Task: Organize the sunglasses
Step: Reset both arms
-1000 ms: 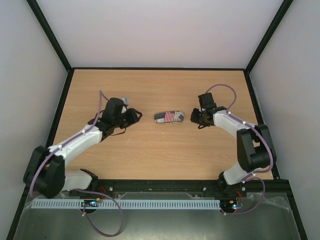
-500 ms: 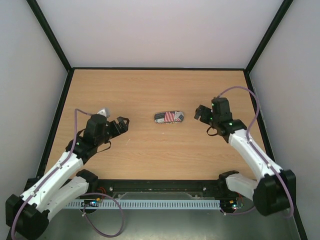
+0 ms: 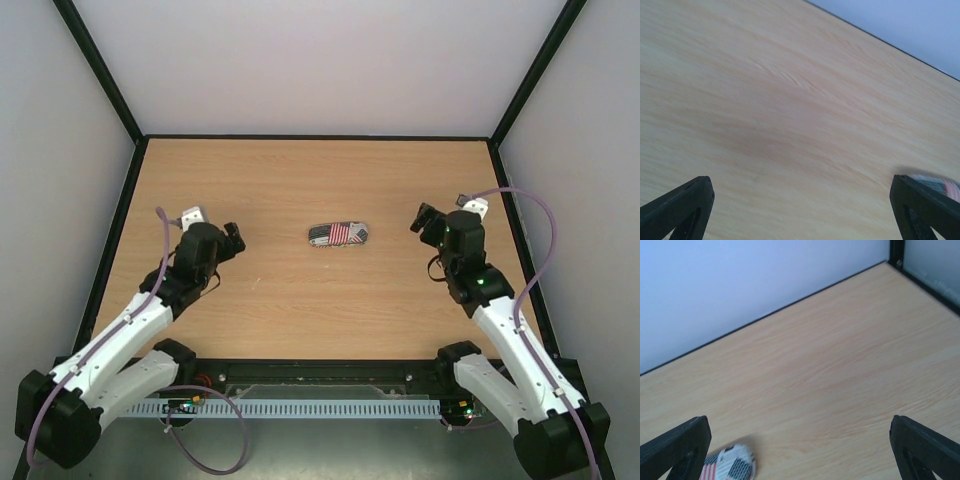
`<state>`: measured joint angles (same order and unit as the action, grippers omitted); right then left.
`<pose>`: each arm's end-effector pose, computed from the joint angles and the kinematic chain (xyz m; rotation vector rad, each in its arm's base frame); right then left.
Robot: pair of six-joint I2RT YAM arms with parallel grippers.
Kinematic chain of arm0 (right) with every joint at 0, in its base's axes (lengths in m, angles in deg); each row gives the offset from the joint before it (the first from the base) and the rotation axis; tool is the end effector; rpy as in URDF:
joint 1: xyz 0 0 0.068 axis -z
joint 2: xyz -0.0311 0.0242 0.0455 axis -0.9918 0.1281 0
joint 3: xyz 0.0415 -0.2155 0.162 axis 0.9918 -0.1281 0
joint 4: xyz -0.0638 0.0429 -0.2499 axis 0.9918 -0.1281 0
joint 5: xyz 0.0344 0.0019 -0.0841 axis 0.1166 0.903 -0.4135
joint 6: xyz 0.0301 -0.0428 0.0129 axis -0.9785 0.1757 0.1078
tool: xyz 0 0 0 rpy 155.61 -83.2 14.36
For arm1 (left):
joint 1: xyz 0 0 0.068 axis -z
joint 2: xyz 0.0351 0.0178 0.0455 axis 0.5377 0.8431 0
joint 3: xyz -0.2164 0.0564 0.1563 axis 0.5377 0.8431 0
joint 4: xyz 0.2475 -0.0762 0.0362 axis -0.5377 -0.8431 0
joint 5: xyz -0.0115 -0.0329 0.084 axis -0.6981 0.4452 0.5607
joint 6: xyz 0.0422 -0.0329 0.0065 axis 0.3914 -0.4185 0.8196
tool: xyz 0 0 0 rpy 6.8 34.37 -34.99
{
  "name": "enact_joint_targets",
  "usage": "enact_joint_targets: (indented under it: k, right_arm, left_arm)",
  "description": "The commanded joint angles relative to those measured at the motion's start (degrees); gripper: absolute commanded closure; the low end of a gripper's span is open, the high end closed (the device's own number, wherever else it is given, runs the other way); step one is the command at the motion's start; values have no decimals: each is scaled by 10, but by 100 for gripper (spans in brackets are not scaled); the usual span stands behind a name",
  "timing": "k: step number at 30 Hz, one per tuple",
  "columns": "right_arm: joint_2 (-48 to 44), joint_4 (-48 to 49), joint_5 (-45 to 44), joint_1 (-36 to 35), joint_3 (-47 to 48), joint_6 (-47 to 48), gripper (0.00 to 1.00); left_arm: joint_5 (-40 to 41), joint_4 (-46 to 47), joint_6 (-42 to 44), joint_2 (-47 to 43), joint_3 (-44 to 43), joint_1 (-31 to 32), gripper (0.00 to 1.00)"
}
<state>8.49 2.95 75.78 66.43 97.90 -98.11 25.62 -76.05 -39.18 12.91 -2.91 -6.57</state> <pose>0.1831 0.0485 0.2953 0.3200 1.9480 0.4023 0.1783 -0.0749 0.2514 -0.4599 2.0439 -0.3980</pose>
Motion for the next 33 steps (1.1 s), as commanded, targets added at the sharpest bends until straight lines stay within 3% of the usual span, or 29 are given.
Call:
enact_joint_targets:
  k: [1, 5, 12, 22, 27, 33]
  right_arm:
    - [29, 109, -108, 0, -27, 54, 1]
    - [117, 200, -161, 11, -43, 77, 1]
    - [194, 378, -119, 148, -116, 42, 1]
    - [280, 546, -193, 159, -161, 57, 1]
    - [322, 589, -198, 168, -166, 70, 1]
    - [319, 688, -176, 187, -226, 68, 1]
  left_arm:
    - [181, 84, 87, 43, -5, -12, 1]
    - [161, 178, 156, 98, 24, -52, 1]
    - [105, 311, 221, 181, 54, -143, 1]
    - [76, 434, 283, 294, 52, -203, 0]
    - [44, 534, 286, 329, 89, -219, 1]
    - [22, 587, 295, 352, 85, -235, 0]
